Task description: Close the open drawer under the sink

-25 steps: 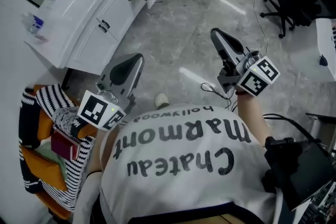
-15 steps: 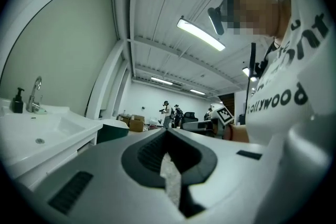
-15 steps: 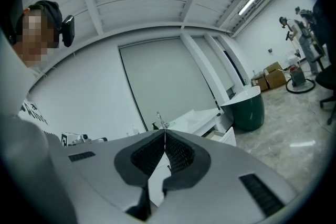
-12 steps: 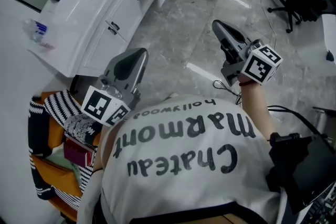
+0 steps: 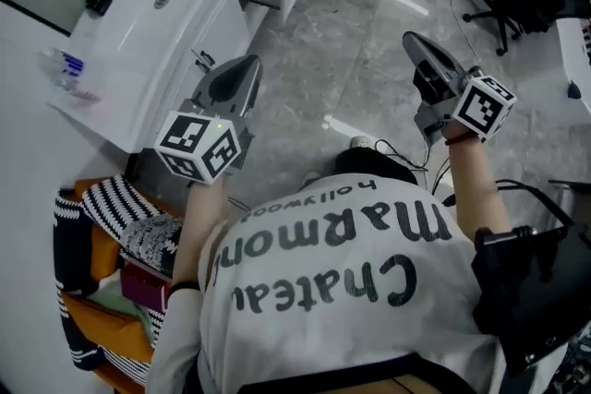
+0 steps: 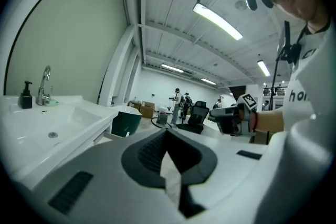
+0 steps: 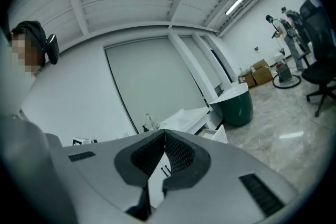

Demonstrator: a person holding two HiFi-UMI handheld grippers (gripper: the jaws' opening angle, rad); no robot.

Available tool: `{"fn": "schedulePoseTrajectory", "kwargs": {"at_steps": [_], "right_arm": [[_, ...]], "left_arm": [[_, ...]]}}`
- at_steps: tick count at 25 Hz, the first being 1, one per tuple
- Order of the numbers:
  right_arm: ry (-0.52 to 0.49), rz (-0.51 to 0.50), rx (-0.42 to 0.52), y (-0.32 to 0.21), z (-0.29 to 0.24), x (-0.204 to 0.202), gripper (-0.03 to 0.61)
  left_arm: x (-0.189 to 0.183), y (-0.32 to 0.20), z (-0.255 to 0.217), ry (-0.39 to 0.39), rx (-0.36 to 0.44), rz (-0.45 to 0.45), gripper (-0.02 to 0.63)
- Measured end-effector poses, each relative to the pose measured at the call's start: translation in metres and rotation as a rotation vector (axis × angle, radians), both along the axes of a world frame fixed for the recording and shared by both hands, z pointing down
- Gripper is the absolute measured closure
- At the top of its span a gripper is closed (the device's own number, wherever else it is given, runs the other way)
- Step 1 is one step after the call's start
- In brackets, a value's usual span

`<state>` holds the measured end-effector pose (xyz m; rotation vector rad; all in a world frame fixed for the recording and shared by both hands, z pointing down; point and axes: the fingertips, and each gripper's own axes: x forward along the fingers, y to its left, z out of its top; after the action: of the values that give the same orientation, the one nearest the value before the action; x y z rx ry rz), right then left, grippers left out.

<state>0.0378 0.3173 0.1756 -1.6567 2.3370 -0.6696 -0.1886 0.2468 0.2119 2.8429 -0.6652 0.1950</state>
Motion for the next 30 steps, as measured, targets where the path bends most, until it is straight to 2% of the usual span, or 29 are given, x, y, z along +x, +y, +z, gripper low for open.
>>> {"fn": "schedulePoseTrajectory", "kwargs": {"at_steps": [4, 10, 17, 26, 30], "right_arm": [[0.086, 0.015, 0.0, -0.018, -0.004, -0.002, 0.566], [0.05, -0.064, 0.012, -0.044, -0.001, -0.025, 0.566], [-0.002, -0.101, 0.005, -0.069, 0.017, -0.013, 0.566], [-0.082, -0.192, 0.005, -0.13, 0.033, 0.012, 0.566], [-0.059, -0.235, -0.012, -0.172, 0.043, 0.028, 0.566]], "left_arm": [[0.005, -0.002, -0.002, -0.01, 0.018, 0.013, 0.606], [0.008, -0.005, 0.002, 0.024, 0.006, 0.004, 0.606], [0.03, -0.019, 0.012, 0.028, -0.003, -0.004, 0.606], [0.057, -0.061, 0.015, 0.058, 0.012, -0.108, 0.606], [0.069, -0.093, 0.007, 0.06, 0.015, -0.172, 0.606]]}}
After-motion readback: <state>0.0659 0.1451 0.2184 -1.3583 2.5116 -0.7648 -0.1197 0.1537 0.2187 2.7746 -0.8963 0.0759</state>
